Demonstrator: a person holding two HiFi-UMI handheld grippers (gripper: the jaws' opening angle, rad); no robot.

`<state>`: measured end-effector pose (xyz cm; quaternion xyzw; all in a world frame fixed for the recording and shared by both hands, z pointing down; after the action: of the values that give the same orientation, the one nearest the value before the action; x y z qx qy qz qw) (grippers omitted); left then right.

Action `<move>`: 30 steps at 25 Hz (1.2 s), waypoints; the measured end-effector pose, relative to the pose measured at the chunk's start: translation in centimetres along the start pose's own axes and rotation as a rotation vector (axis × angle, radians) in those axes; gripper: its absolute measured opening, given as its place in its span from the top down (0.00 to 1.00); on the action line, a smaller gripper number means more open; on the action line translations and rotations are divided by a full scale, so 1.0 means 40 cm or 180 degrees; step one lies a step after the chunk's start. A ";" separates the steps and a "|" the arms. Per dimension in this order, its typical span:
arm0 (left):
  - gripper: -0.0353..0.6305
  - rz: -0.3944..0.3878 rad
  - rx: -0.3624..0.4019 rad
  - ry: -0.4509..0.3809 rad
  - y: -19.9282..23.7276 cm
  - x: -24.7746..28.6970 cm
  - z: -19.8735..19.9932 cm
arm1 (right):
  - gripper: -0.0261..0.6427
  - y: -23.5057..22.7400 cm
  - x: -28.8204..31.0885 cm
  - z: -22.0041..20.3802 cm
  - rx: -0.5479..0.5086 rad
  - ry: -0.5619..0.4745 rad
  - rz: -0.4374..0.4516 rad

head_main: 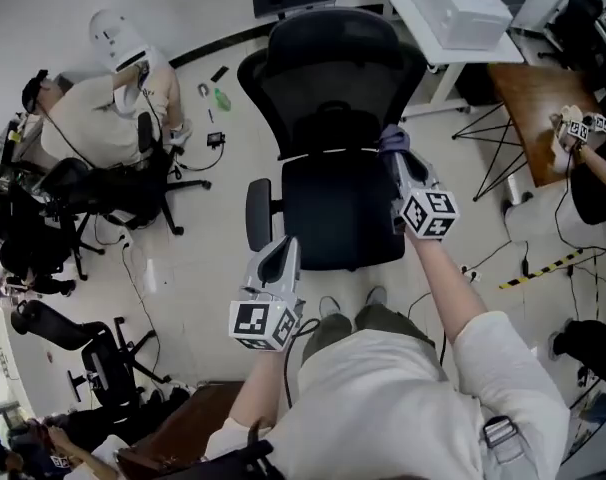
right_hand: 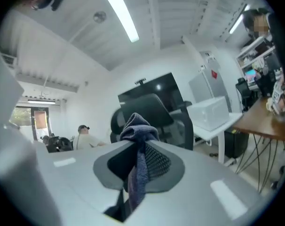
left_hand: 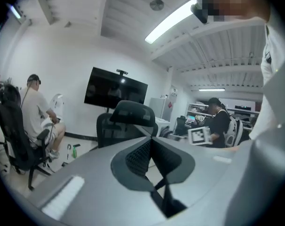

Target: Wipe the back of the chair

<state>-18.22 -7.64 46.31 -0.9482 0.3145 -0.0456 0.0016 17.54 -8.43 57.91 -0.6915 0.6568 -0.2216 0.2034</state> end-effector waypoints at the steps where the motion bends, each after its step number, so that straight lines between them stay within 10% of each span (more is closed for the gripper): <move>1: 0.81 0.0067 0.0084 -0.0103 0.000 -0.050 -0.011 | 0.90 0.086 -0.097 0.019 -0.0092 -0.0224 0.0135; 9: 0.81 0.0132 0.0527 -0.0700 -0.022 -0.226 -0.031 | 0.90 0.512 -0.585 0.096 -0.0842 -0.1045 0.0861; 14: 0.81 0.0153 0.0678 -0.0906 -0.071 -0.303 0.010 | 0.90 0.565 -0.686 0.077 -0.0967 -0.1169 0.0856; 30: 0.81 -0.0199 0.0573 -0.0404 0.000 -0.299 0.053 | 0.90 0.619 -0.645 0.085 -0.0769 -0.0777 0.0535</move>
<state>-27.58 -0.57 43.18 -0.9545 0.2787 -0.0136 0.1053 -1.76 15.96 39.94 -0.6754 0.7045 -0.0378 0.2148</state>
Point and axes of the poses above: the fingertips, and each gripper's own axes: x forward along the fingers, y to its left, z out of its top, the point moved 10 cm from there along -x, backward along the fingers, and after that the axes turned 12 degrees about x, right-handed, at the moved point
